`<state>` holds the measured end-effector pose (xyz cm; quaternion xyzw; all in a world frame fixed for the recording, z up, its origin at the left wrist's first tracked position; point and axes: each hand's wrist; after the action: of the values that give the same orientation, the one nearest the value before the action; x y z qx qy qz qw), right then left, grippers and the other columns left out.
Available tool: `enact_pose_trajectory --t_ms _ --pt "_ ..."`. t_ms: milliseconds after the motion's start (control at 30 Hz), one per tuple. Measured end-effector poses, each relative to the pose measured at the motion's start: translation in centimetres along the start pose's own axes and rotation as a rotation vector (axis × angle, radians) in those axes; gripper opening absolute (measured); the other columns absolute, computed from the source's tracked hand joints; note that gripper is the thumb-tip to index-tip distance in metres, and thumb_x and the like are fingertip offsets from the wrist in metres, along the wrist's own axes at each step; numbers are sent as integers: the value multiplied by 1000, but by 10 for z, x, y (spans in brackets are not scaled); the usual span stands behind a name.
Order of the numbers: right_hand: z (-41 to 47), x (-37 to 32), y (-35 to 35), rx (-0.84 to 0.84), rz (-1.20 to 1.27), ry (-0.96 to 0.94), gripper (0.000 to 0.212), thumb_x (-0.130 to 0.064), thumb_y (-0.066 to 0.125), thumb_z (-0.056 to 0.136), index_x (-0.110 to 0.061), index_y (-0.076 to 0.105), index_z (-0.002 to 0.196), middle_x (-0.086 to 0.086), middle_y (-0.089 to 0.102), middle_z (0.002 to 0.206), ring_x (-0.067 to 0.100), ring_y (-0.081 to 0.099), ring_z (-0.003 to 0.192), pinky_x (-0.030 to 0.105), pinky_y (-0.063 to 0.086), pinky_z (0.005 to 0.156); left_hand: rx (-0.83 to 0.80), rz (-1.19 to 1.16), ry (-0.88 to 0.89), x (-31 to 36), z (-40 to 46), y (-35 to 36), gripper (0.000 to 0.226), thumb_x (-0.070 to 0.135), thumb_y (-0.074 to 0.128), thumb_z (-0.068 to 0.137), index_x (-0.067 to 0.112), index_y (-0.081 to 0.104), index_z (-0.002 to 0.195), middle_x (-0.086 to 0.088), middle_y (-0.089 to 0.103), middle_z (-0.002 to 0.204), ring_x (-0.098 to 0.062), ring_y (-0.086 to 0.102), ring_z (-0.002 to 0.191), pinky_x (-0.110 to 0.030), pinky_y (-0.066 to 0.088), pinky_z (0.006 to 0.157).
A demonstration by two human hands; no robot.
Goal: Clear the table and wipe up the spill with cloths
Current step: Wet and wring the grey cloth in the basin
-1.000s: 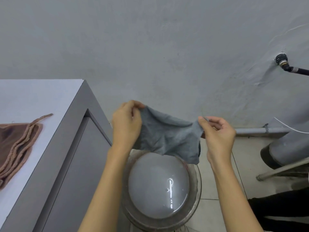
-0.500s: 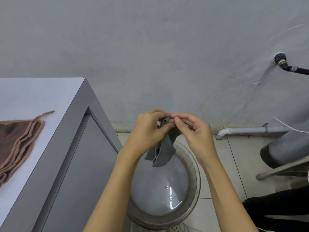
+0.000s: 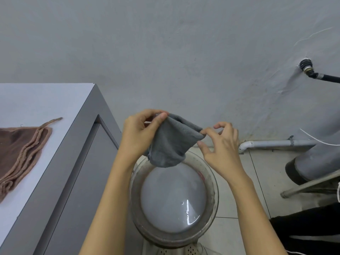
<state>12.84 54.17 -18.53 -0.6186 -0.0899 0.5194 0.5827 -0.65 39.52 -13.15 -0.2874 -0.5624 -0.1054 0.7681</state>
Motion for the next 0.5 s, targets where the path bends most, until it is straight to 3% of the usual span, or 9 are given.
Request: enact_pose_trajectory --t_ms 133,233,300,367,433,500 --pt "0 -1 -7 101 149 -86 15 -27 71 80 -19 60 83 0 40 113 19 36 104 32 34 92 71 24 1 -14 -1 -1 13 20 58 92 27 68 87 11 66 79 8 57 71 -6 42 68" --pt "-3 -8 -11 50 348 -116 15 -21 69 83 -17 55 85 -1 45 105 12 43 100 24 39 89 124 -13 -17 -21 0 5 15 22 55 94 29 65 85 8 66 80 0 56 74 -11 43 68" --pt "-4 -12 -11 -9 468 -76 15 -17 64 87 -19 50 84 -3 52 92 12 51 91 28 46 85 144 -33 -33 -27 0 9 13 23 55 94 26 66 87 5 66 82 -4 57 77 -17 44 71" --pt "-6 -14 -11 -35 595 -23 18 -13 61 89 -23 47 84 0 55 80 16 56 79 30 49 74 150 -2 -42 -30 -1 9 13 23 54 95 23 66 91 9 65 81 -1 56 73 -15 44 70" --pt "-7 -16 -10 -61 657 0 25 -9 60 88 -30 46 90 14 53 74 32 53 70 39 44 64 95 106 -53 -32 -3 8 13 22 51 96 27 63 98 11 63 81 2 54 71 -17 45 70" --pt "-9 -20 -9 -107 682 -8 39 -4 60 87 -37 46 103 22 49 69 38 50 67 44 46 63 -27 232 -29 -32 -4 5 20 27 48 97 32 56 115 8 62 98 5 55 85 -17 46 79"
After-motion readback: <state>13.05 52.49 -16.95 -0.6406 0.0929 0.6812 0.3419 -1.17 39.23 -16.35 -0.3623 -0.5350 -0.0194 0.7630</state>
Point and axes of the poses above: each hand's wrist, its own z-axis towards the middle knuckle, its own y-axis out of the palm, x = y × z
